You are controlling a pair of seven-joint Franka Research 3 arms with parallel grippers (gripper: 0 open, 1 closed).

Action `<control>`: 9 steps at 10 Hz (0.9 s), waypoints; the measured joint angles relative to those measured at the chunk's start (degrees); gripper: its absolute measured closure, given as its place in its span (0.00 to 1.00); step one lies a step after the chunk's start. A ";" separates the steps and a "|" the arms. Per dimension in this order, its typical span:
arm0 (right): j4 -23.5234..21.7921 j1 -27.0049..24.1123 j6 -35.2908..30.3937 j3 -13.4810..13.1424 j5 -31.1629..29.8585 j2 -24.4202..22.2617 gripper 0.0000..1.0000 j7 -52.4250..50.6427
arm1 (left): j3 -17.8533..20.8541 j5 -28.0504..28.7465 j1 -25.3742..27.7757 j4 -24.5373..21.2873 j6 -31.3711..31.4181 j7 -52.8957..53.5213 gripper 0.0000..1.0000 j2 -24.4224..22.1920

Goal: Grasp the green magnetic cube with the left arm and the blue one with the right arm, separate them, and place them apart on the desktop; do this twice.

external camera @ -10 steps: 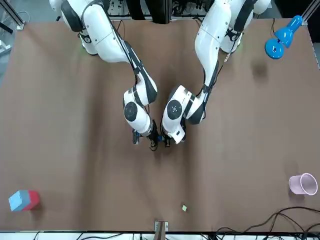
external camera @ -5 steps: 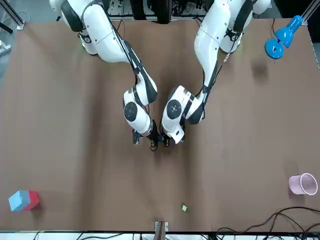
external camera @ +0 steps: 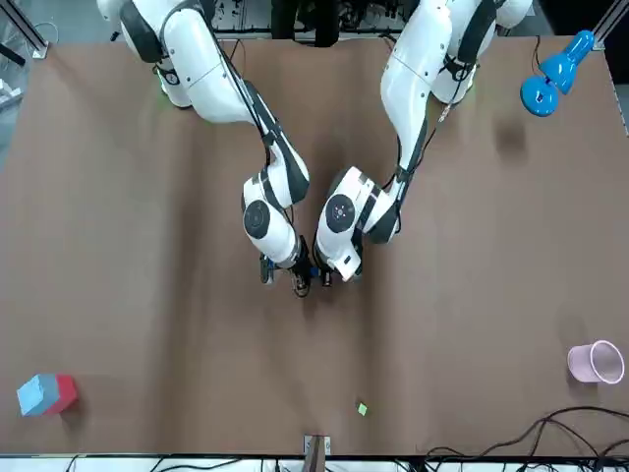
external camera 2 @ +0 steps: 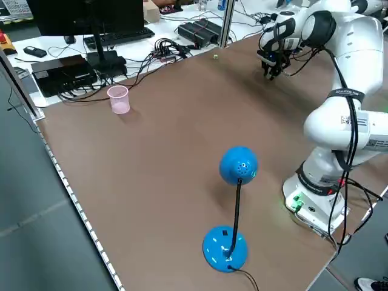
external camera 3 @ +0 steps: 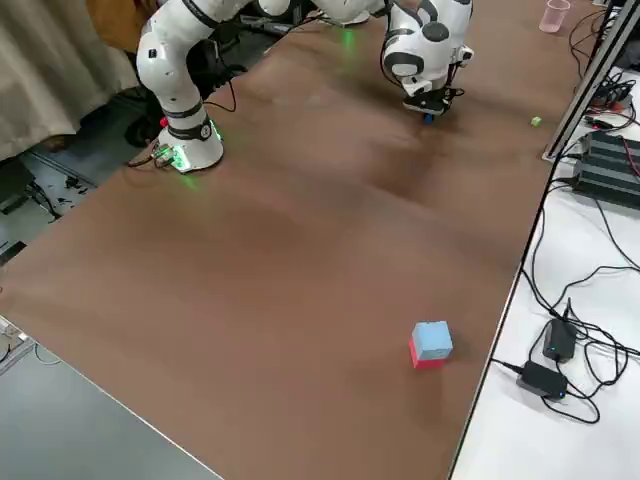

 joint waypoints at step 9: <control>0.00 0.03 -0.01 -0.18 -0.09 -0.02 0.77 -0.04 | 0.48 0.04 2.03 0.52 -4.50 3.68 0.77 -2.51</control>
